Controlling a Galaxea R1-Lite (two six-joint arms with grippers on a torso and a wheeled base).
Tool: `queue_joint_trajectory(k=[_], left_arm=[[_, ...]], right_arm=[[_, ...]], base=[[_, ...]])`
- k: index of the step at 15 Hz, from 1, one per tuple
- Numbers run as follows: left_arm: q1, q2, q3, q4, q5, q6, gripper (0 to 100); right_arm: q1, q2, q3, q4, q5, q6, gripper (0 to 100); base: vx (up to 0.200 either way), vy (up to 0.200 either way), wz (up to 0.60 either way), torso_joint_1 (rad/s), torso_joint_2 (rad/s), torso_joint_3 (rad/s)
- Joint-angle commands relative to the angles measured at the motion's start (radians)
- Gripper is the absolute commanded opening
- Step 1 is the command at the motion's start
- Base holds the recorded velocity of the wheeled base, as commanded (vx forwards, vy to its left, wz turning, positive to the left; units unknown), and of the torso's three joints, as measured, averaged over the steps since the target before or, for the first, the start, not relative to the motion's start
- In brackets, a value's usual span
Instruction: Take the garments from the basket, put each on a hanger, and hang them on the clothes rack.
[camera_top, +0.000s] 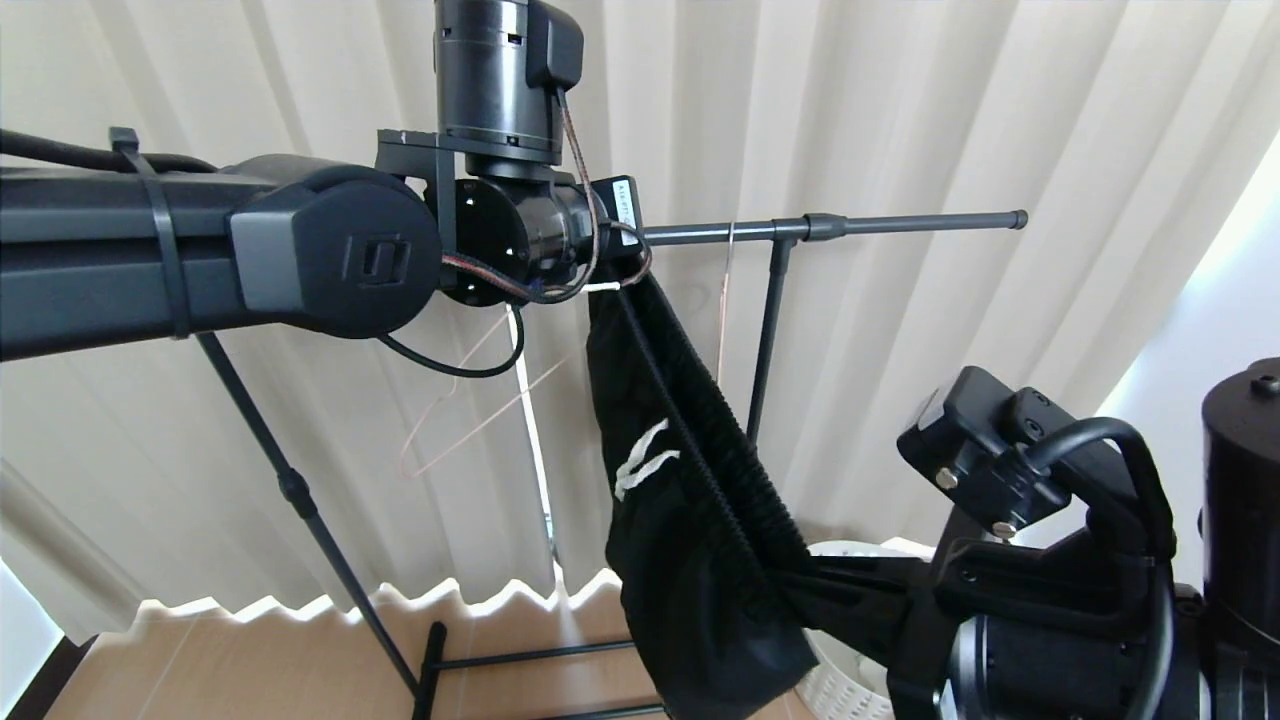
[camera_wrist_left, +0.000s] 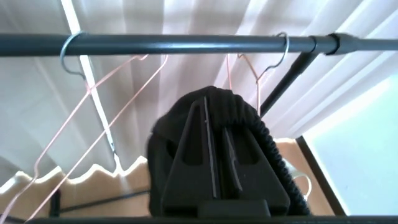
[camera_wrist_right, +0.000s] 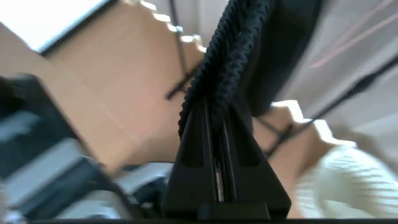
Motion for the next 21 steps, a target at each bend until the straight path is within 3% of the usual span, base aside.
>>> queue_joint_trajectory(k=[1, 4, 11, 12, 14, 16, 17, 20, 21], left_arm=[[-0.001, 0.031, -0.04, -0.002, 0.0, -0.001, 0], [0.0, 0.035, -0.066, -0.004, 0.0, -0.002, 0], [0.002, 0.031, -0.062, -0.002, 0.002, -0.004, 0], [0.005, 0.029, -0.062, -0.002, 0.003, -0.004, 0], [0.01, 0.018, -0.057, 0.021, 0.012, -0.004, 0], [0.023, -0.045, -0.016, 0.091, 0.012, -0.005, 0], [0.027, -0.066, 0.009, 0.096, 0.012, -0.005, 0], [0.031, -0.144, 0.124, 0.104, 0.012, -0.004, 0], [0.027, -0.223, 0.257, 0.104, 0.012, -0.004, 0]], right_arm=[[0.052, 0.09, -0.055, -0.061, 0.02, 0.101, 0], [0.054, 0.137, -0.083, -0.188, 0.02, 0.259, 0], [0.028, 0.15, -0.072, -0.187, 0.003, 0.215, 0], [0.014, 0.148, -0.068, -0.179, 0.003, 0.19, 0], [-0.044, 0.154, 0.0, -0.173, -0.017, 0.046, 0], [-0.171, 0.166, 0.092, -0.205, -0.161, -0.239, 0], [-0.224, 0.18, 0.101, -0.245, -0.204, -0.293, 0], [-0.345, 0.243, 0.087, -0.398, -0.255, -0.299, 0], [-0.399, 0.301, 0.048, -0.527, -0.284, -0.297, 0]], base=[[0.0, 0.0, 0.0, 0.0, 0.0, 0.0], [0.0, 0.0, 0.0, 0.0, 0.0, 0.0], [0.0, 0.0, 0.0, 0.0, 0.0, 0.0], [0.0, 0.0, 0.0, 0.0, 0.0, 0.0], [0.0, 0.0, 0.0, 0.0, 0.0, 0.0], [0.0, 0.0, 0.0, 0.0, 0.0, 0.0], [0.0, 0.0, 0.0, 0.0, 0.0, 0.0], [0.0, 0.0, 0.0, 0.0, 0.0, 0.0], [0.0, 0.0, 0.0, 0.0, 0.0, 0.0]])
